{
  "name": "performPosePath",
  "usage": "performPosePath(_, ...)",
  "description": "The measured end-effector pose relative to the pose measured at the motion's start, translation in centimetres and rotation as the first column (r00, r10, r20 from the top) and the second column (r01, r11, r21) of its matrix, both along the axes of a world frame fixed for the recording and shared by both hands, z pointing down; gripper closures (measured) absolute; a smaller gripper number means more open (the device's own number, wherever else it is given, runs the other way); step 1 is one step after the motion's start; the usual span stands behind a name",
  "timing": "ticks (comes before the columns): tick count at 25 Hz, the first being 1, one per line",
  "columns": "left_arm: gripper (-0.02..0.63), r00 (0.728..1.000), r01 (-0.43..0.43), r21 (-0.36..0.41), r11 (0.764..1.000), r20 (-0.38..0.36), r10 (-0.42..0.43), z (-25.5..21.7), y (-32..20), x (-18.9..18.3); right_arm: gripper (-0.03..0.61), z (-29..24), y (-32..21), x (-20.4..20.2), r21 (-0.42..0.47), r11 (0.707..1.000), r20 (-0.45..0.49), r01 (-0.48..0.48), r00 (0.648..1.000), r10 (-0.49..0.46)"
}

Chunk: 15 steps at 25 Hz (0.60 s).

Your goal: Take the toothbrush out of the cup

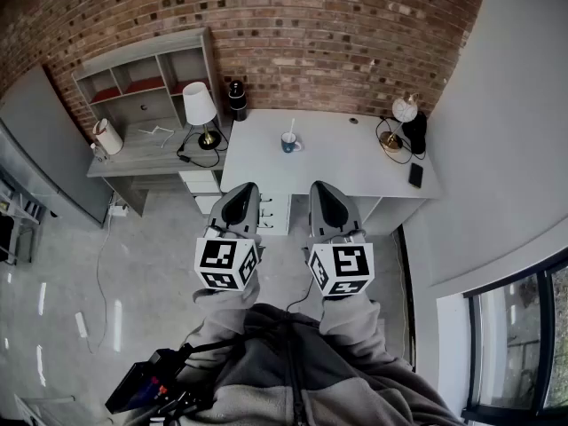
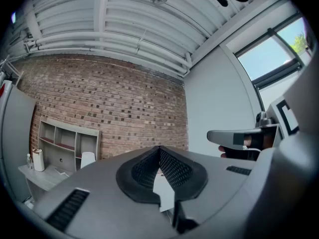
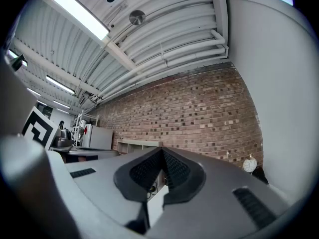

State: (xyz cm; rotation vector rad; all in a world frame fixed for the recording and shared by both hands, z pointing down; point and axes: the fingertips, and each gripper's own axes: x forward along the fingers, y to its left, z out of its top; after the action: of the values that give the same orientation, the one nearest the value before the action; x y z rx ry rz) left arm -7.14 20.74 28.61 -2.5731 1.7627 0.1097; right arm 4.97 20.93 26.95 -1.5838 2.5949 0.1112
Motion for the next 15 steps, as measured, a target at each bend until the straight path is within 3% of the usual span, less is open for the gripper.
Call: performPosePath(15,0.610,0.999,-0.031,-0.040,0.999,0.017,0.031,1.7,0.2,3.3,0.577,2.0,0.7,1.6,-0.031,0.999,-0.043,0.037,0.998,-0.039)
